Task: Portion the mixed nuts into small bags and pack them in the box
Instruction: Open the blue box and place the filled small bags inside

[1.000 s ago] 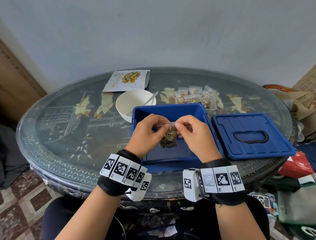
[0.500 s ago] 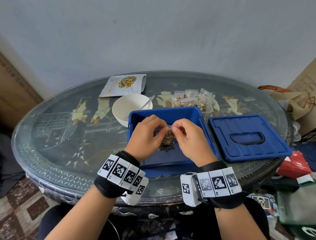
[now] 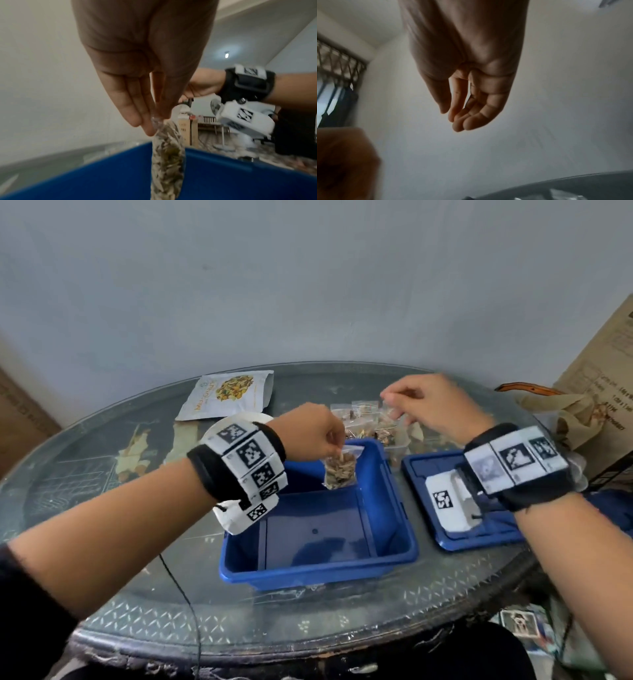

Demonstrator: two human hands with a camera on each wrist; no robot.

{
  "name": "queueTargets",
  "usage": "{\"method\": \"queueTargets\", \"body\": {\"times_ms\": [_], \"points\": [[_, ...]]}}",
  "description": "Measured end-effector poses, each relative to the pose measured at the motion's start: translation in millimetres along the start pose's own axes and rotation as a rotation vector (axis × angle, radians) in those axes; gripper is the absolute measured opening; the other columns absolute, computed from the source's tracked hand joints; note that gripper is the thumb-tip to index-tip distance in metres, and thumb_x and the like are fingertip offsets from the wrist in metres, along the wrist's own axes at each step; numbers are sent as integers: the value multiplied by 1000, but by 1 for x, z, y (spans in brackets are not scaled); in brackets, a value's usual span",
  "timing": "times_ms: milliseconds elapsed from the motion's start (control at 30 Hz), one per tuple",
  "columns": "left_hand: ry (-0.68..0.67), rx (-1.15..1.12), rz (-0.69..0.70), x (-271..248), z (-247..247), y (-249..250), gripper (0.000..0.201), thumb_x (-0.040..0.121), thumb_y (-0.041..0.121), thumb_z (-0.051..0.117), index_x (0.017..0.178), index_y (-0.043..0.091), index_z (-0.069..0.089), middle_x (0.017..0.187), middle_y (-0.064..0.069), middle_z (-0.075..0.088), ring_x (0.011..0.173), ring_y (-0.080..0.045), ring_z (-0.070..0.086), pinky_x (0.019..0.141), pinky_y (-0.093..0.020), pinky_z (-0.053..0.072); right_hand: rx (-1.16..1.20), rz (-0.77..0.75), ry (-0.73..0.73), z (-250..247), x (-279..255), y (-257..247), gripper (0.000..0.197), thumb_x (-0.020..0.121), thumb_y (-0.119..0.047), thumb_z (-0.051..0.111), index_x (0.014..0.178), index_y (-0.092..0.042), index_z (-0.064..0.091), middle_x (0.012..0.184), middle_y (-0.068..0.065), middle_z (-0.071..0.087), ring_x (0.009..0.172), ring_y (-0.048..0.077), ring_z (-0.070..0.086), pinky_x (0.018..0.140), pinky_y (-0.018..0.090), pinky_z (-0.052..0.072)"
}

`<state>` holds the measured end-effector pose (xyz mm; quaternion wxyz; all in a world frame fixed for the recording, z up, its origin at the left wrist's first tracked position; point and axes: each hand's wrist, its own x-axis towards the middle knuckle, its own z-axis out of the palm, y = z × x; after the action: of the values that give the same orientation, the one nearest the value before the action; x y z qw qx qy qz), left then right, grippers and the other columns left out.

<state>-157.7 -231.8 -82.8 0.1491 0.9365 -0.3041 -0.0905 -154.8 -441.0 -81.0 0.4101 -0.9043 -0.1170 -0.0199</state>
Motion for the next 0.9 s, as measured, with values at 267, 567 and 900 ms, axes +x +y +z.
{"method": "queueTargets", "body": {"times_ms": [267, 567, 900], "points": [[-257, 26, -45, 53, 58, -16, 18, 87, 15, 58, 97, 9, 72, 95, -3, 71, 85, -13, 61, 78, -21, 44, -429, 112, -241, 23, 78, 59, 24, 92, -18, 55, 114, -14, 64, 119, 4, 62, 103, 15, 55, 83, 21, 37], [-285, -3, -82, 72, 76, -26, 20, 84, 9, 58, 98, 10, 74, 98, -1, 71, 86, -13, 60, 85, -25, 47, -540, 122, -309, 64, 110, 86, 20, 91, -9, 52, 103, -2, 67, 109, 12, 67, 101, 24, 61, 89, 31, 43], [-209, 65, -89, 57, 63, -28, 32, 90, 17, 49, 117, 9, 64, 111, -9, 66, 98, -25, 60, 91, -30, 47, -347, 127, -195, 53, 102, 90, 15, 90, -9, 55, 94, -4, 69, 78, 1, 65, 67, 9, 60, 77, 26, 51]]}}
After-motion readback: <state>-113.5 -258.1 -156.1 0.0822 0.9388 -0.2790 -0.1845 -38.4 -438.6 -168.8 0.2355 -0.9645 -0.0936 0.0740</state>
